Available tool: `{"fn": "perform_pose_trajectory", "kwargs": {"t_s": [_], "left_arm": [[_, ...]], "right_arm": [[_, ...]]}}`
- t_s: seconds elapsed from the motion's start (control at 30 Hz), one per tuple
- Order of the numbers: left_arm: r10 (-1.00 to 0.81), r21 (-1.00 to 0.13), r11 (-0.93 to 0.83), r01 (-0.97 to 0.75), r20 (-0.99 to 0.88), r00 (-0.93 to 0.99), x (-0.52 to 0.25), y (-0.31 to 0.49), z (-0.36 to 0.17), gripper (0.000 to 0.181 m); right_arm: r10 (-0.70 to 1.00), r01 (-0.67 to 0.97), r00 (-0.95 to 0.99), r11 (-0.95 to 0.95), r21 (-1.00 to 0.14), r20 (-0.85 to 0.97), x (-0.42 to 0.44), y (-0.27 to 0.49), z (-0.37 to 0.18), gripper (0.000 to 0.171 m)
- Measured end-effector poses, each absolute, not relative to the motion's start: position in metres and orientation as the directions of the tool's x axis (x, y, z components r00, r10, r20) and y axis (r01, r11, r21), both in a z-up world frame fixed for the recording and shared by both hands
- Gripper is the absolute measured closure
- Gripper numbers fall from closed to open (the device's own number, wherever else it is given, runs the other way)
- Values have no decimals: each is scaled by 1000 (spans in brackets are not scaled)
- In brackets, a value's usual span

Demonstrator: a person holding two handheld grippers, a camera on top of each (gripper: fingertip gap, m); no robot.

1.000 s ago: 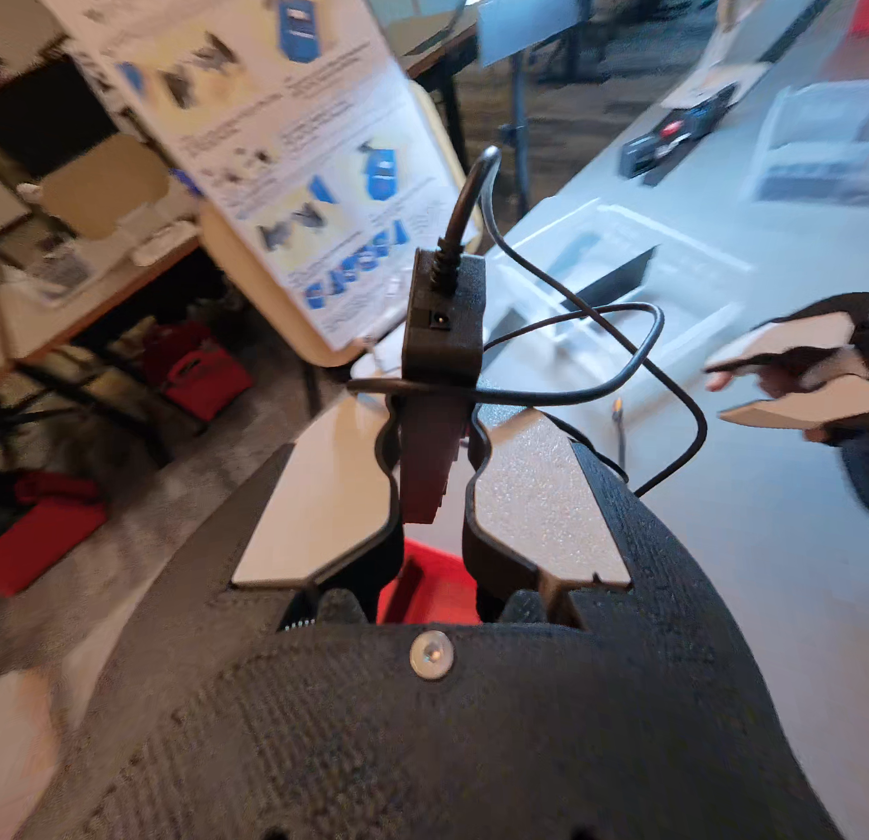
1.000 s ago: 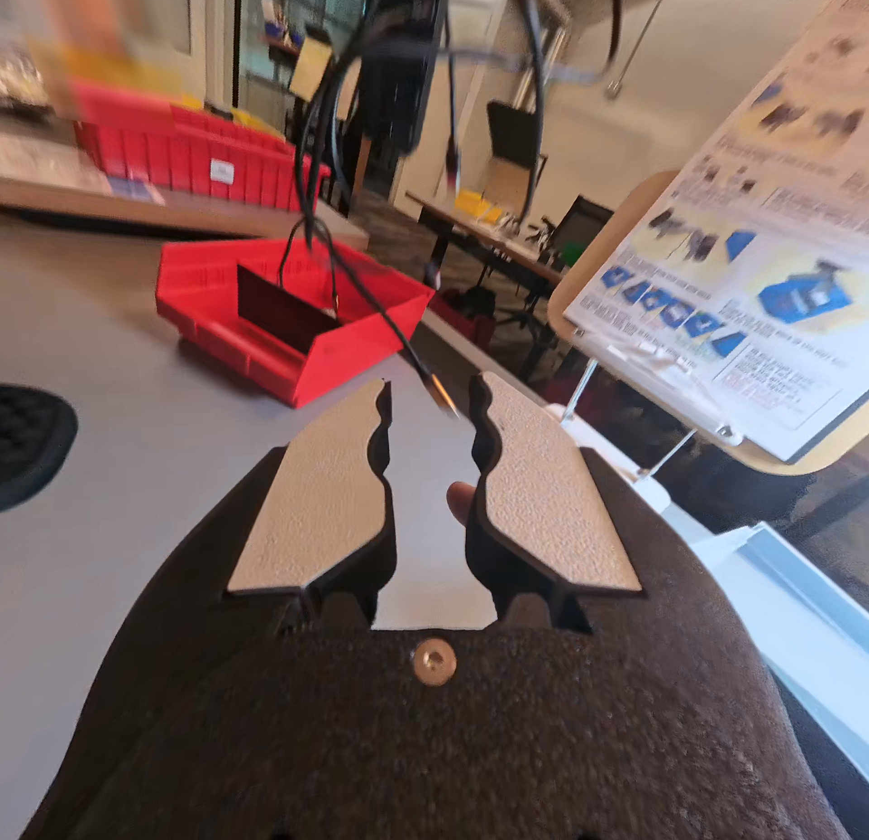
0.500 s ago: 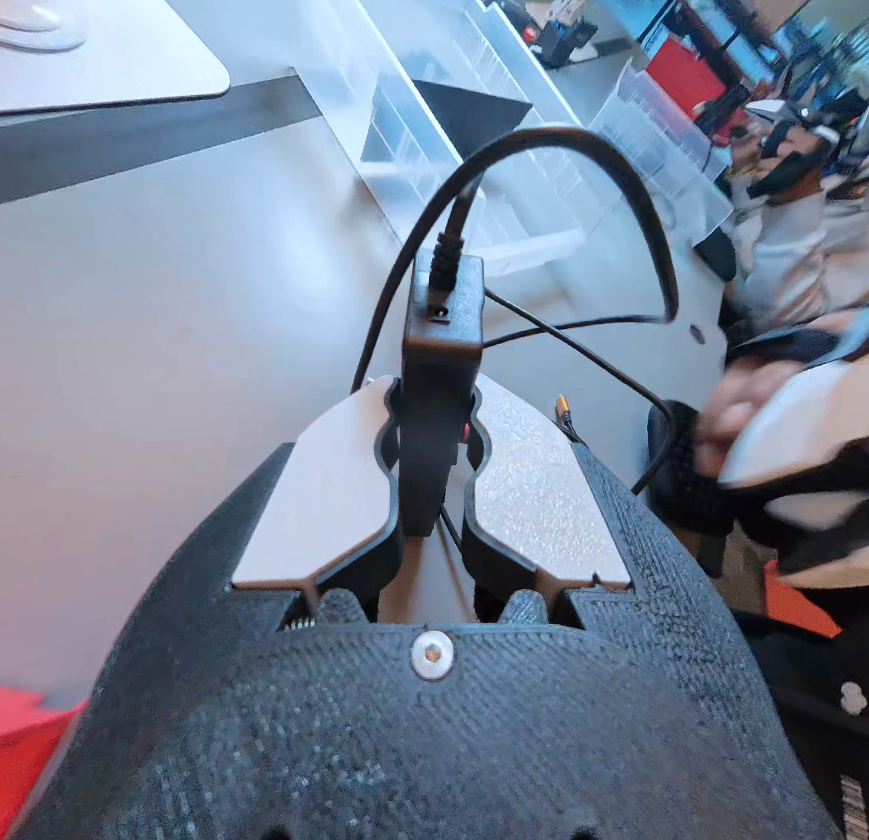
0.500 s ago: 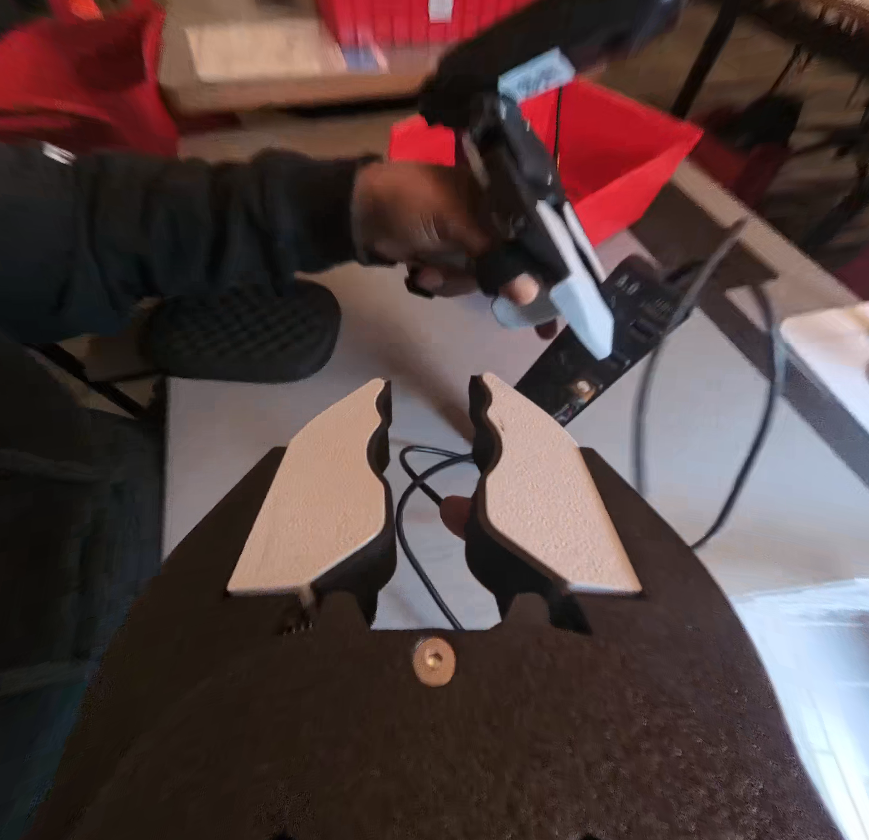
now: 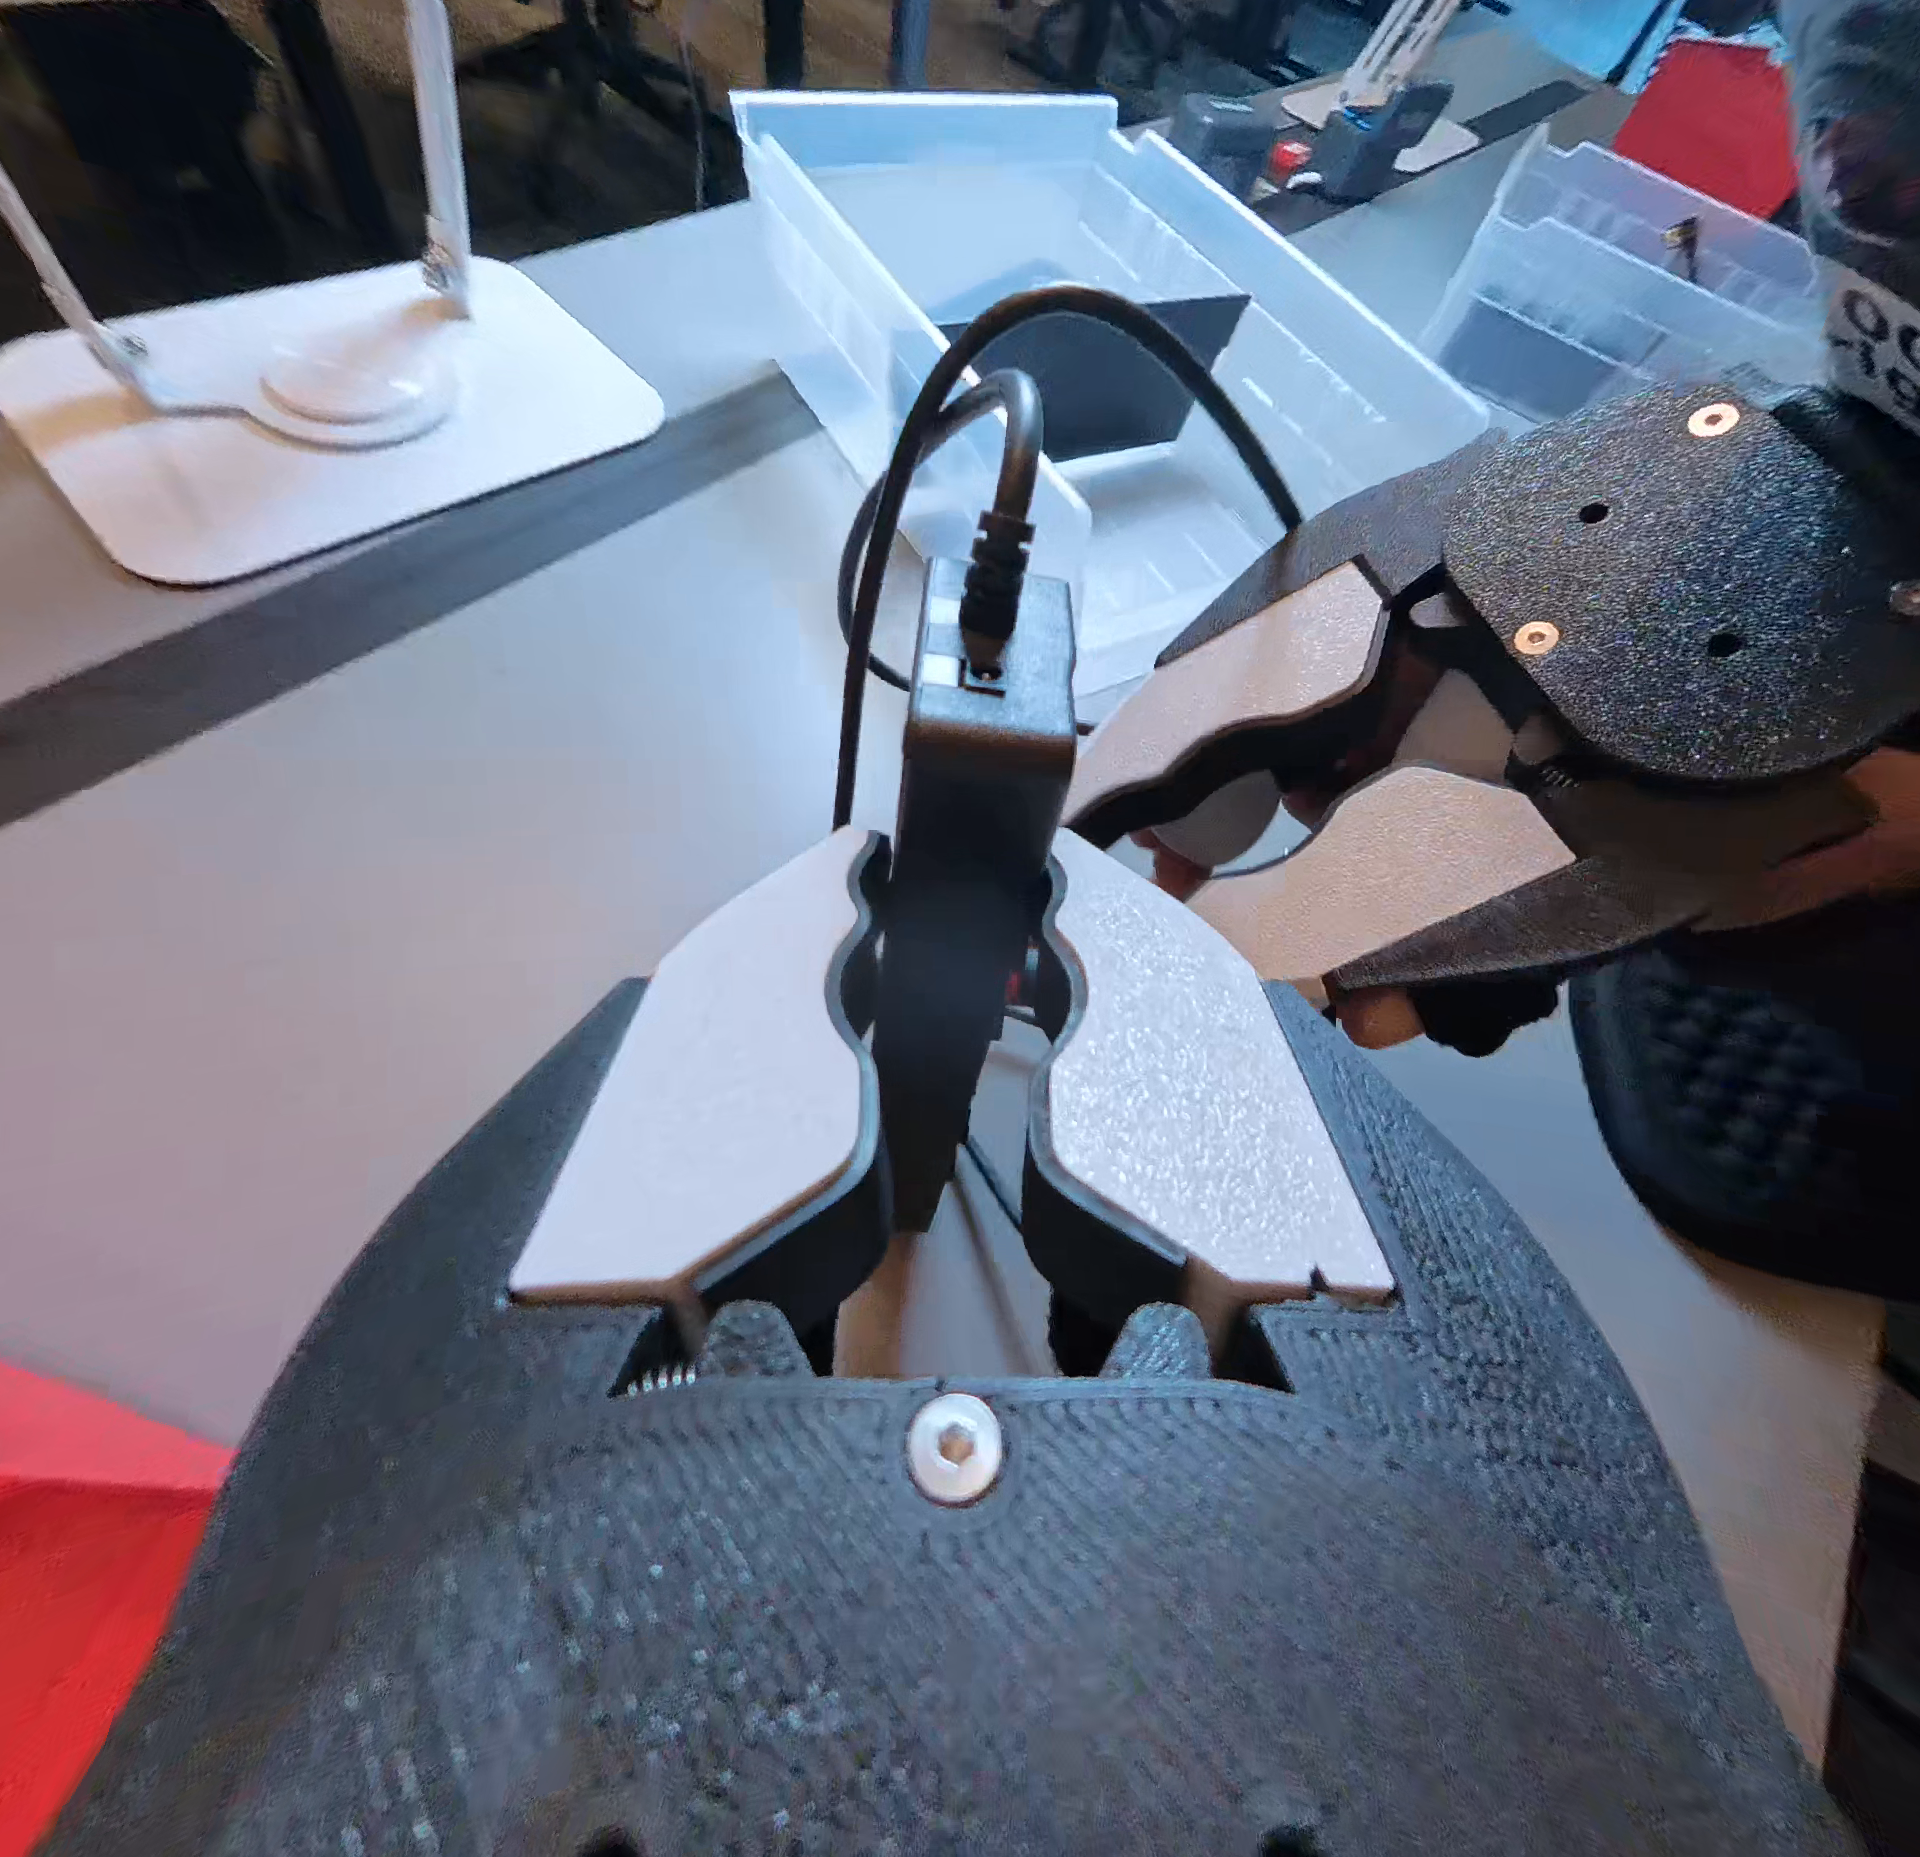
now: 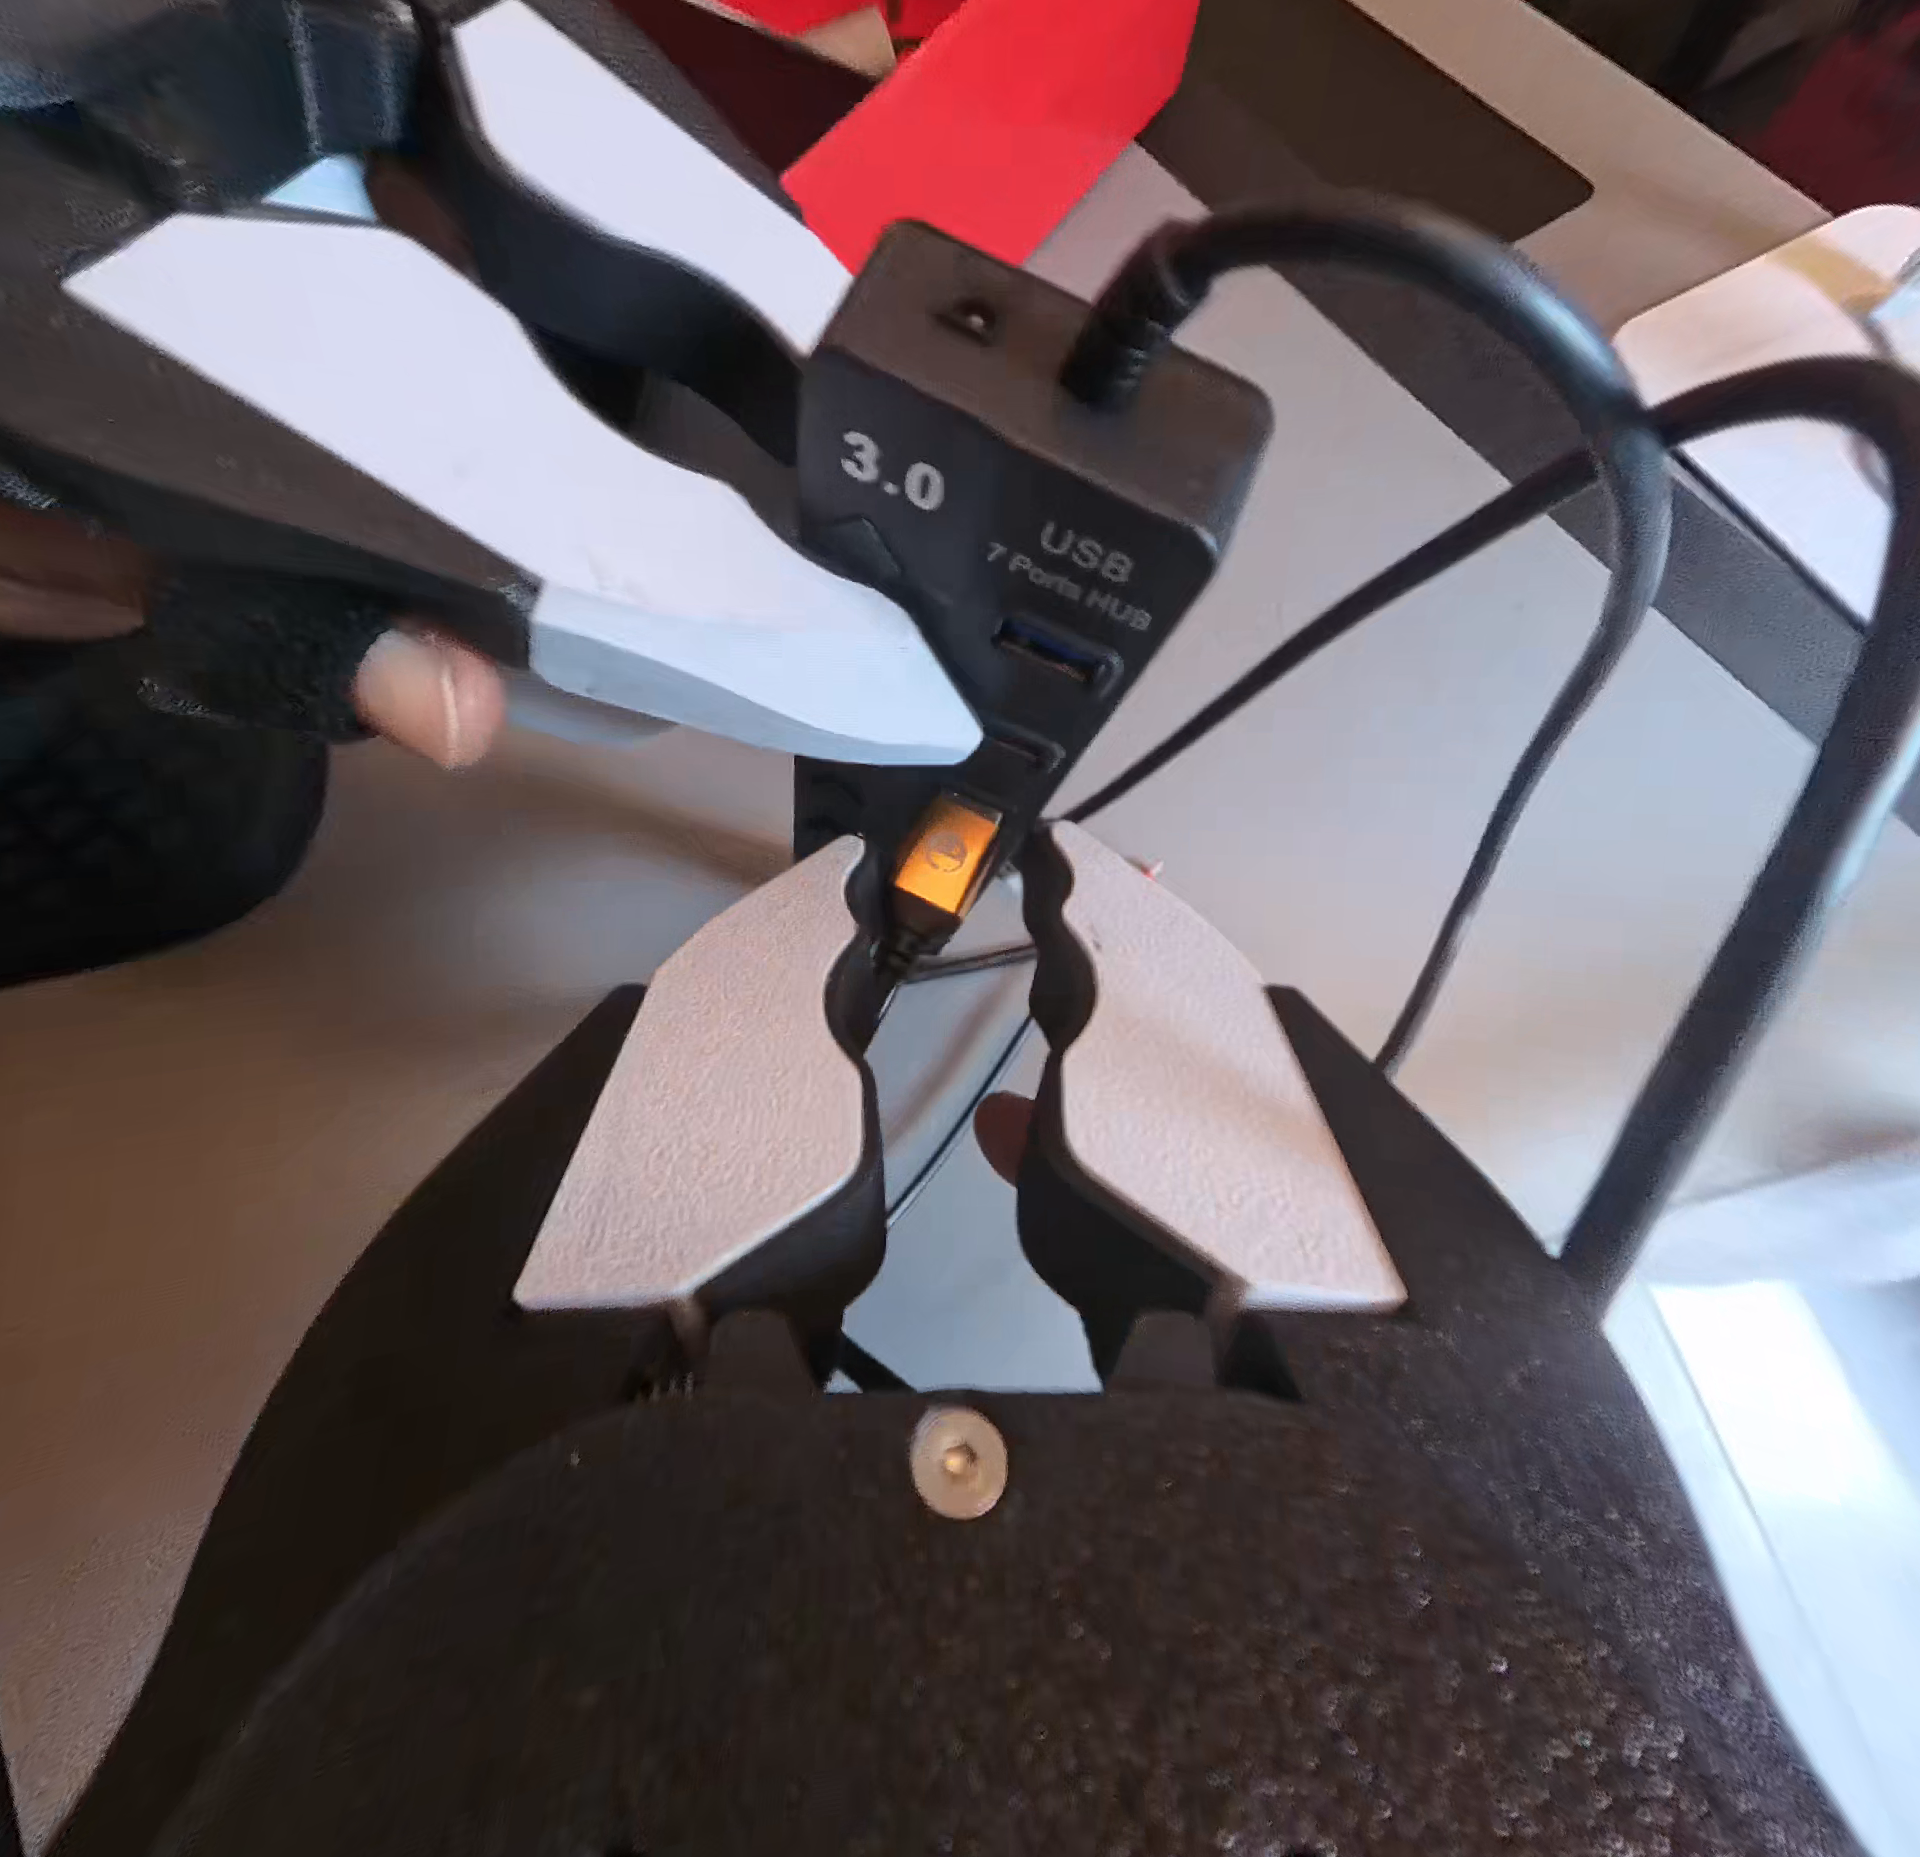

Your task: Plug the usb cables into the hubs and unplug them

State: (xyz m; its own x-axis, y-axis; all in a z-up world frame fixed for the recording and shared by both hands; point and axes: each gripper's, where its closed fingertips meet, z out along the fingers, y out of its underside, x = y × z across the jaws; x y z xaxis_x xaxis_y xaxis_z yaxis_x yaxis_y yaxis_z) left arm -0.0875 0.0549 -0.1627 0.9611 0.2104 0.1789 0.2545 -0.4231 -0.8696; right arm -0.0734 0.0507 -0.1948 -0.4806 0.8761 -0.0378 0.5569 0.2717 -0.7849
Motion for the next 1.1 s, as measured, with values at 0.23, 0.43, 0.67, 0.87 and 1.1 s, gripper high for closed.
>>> {"fn": "perform_pose_trajectory", "kwargs": {"t_s": [0.23,0.43,0.67,0.87,1.1], "left_arm": [[-122,-965,-261,27,60,991,-55,42,-113,140],[-418,-970,-242,-18,88,904,-18,18,-109,104],[-420,-934,-203,-294,-188,888,4,32,-127,117],[-302,-960,-165,-225,-168,938,-26,11,-108,118],[-184,-996,-80,-45,-29,983,-61,-19,-111,120]], "right_arm": [[751,403,-648,192,-895,-131,-58,45,-159,154],[525,187,-850,223,-957,-43,-20,31,-121,155],[522,56,-841,340,-939,139,-10,15,-118,155],[539,-36,-813,331,-943,221,1,37,-97,155],[794,-246,-527,197,-949,302,12,140,0,155]]}}
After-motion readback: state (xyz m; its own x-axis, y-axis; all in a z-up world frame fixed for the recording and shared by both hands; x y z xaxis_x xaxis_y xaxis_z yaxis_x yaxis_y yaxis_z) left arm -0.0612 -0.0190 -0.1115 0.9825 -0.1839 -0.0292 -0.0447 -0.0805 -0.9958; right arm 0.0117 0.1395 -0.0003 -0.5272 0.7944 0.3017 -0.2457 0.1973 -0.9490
